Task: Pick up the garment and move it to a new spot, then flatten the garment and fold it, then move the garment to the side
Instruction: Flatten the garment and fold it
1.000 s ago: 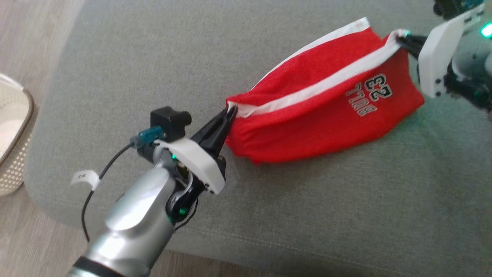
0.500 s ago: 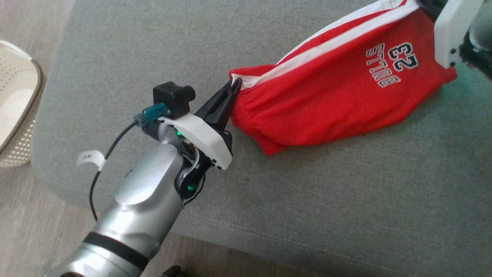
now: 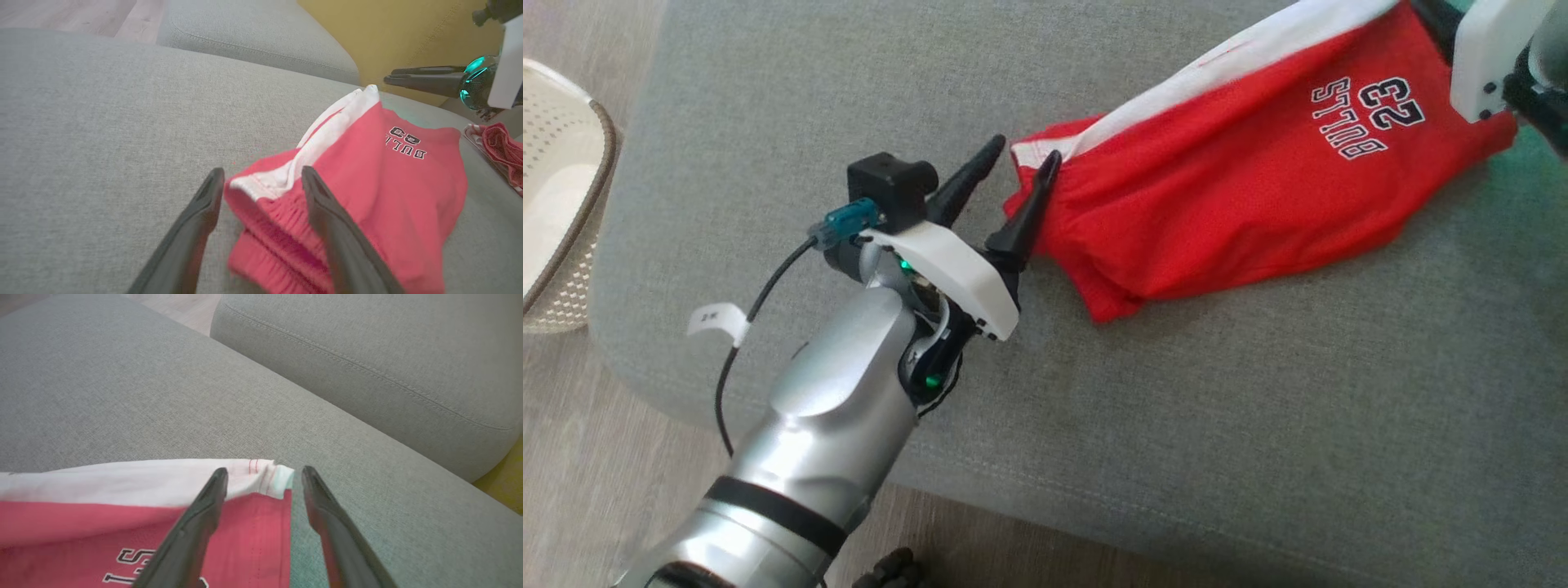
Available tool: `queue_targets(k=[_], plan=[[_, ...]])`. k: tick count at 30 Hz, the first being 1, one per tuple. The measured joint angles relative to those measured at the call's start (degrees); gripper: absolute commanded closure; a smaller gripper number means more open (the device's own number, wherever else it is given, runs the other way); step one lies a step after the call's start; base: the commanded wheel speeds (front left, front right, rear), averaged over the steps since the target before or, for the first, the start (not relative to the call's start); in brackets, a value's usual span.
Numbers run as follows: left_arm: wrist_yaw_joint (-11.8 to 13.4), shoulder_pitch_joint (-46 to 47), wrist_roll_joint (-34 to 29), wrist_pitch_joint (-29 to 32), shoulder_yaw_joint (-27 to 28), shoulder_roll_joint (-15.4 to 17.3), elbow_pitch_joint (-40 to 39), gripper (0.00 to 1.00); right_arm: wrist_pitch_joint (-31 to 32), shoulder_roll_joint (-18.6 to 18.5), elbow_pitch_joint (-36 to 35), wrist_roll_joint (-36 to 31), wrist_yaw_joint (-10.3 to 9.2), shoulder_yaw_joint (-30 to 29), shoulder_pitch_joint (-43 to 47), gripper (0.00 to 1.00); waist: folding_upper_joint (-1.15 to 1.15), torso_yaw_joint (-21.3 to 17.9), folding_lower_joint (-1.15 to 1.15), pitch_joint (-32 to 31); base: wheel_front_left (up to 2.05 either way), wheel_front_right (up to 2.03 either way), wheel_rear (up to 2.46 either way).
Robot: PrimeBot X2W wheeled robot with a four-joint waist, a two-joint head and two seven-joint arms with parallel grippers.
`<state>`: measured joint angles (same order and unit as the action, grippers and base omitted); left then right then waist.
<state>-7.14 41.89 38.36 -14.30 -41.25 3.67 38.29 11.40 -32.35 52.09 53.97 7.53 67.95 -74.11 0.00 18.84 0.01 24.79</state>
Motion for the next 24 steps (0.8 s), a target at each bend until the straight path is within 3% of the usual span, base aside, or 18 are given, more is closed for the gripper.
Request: queue_targets(k=[9, 19, 24], plan=[[0.8, -2.5, -2.5, 0.0, 6.9, -0.1, -2.0, 0.00, -10.3, 2.6, 4.2, 2.7, 0.00, -3.2, 3.2, 0.00, 0.00, -1.1, -0.01, -4.2, 0.00, 0.00, 0.00], [3.8, -12.8, -4.9, -0.2, 22.5, 0.0, -14.3, 0.00, -22.9, 6.0, 1.2, 4.9, 0.00, -6.0, 11.1, 0.00, 0.00, -4.7, -0.01, -12.6, 0.00, 0.00, 0.00], [4.7, -19.4, -6.0, -0.3, 27.9, -0.3, -20.0, 0.00, -25.4, 7.6, -1.0, 3.9, 0.00, -8.4, 16.7, 0.00, 0.00, -7.4, -0.01, -16.4, 0.00, 0.00, 0.00]])
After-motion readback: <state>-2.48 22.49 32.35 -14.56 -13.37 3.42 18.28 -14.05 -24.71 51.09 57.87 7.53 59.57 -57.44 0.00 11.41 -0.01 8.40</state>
